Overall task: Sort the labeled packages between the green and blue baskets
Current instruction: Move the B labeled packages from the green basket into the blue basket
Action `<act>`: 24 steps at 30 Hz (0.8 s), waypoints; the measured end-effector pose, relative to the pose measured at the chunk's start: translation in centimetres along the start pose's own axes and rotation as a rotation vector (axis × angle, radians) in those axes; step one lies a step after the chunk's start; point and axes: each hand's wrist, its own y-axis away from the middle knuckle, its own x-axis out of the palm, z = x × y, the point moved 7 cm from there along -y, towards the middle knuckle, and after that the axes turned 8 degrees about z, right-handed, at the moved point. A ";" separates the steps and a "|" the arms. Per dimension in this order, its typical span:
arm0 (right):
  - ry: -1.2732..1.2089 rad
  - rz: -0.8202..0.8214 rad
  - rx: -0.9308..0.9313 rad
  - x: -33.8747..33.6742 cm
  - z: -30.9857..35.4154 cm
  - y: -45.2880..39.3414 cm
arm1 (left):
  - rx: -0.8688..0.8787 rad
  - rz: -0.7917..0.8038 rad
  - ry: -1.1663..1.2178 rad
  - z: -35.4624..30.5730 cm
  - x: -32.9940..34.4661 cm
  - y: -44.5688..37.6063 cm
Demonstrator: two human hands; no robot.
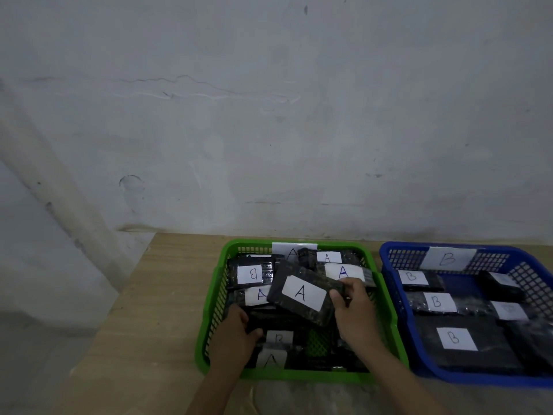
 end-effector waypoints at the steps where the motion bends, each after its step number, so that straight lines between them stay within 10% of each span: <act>1: 0.003 -0.002 0.004 -0.1 -0.1 -0.1 | 0.030 0.015 0.019 -0.2 -0.1 0.0; 8: -0.039 0.007 0.010 0.0 0.0 0.1 | 0.169 0.252 -0.096 0.0 0.6 0.2; 24: -0.188 -0.172 -0.067 -4.8 -0.4 1.4 | 0.166 -0.211 0.294 -0.6 -4.5 0.8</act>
